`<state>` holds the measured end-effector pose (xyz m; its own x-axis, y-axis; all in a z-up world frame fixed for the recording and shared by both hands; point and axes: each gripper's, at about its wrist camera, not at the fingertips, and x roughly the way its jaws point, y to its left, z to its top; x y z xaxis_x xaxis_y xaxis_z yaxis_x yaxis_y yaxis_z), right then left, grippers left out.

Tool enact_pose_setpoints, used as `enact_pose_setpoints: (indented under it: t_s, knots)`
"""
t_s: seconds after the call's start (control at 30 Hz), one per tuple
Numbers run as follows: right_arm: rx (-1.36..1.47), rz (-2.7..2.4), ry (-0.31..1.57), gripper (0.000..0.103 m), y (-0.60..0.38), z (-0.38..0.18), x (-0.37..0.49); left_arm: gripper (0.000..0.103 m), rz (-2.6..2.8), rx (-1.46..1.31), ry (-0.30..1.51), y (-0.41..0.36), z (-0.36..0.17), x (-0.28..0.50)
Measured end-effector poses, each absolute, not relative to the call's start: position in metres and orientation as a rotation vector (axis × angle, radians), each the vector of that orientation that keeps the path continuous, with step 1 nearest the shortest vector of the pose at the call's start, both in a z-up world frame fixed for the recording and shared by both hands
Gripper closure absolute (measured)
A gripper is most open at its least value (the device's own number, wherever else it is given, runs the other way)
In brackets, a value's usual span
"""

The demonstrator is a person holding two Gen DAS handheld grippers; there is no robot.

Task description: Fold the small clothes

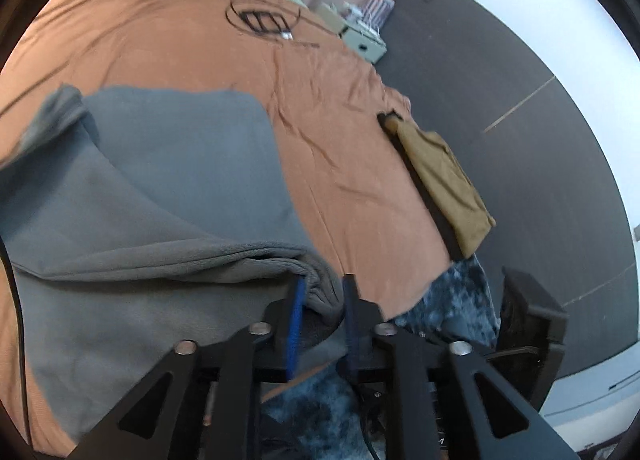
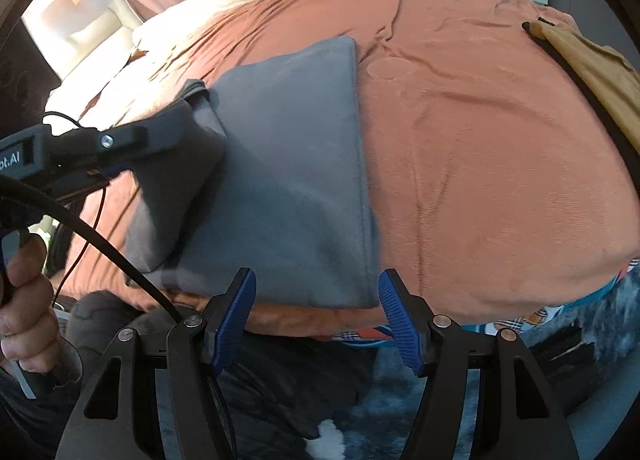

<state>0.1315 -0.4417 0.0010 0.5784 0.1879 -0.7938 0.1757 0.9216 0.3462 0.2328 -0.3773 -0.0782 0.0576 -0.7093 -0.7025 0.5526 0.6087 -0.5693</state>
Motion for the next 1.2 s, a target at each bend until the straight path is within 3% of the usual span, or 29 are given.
enact_pose_setpoints:
  t_s: [0.07, 0.13, 0.2, 0.77, 1.07, 1.2]
  knots:
    - [0.409, 0.007, 0.963, 0.041, -0.442, 0.001, 0.130, 0.067, -0.976, -0.168, 1.181, -0.378, -0.081, 0.233]
    - [0.397, 0.005, 0.964, 0.041, -0.441, 0.004, 0.128, 0.051, -0.967, -0.149, 1.172, -0.371, -0.081, 0.233]
    - [0.383, 0.006, 0.962, 0.041, -0.440, 0.004, 0.130, 0.047, -0.951, -0.133, 1.156, -0.361, -0.079, 0.233]
    - [0.392, 0.088, 0.941, 0.041, -0.450, 0.009, 0.159, 0.047, -0.668, -0.061, 1.196, -0.228, -0.093, 0.271]
    - [0.216, 0.136, 1.002, 0.041, -0.427, 0.022, 0.211, 0.047, -0.600, -0.066, 1.276, -0.193, -0.125, 0.269]
    - [0.102, 0.142, 1.052, 0.049, -0.410, 0.019, 0.237, 0.047, -0.590, -0.067, 1.300, -0.190, -0.132, 0.268]
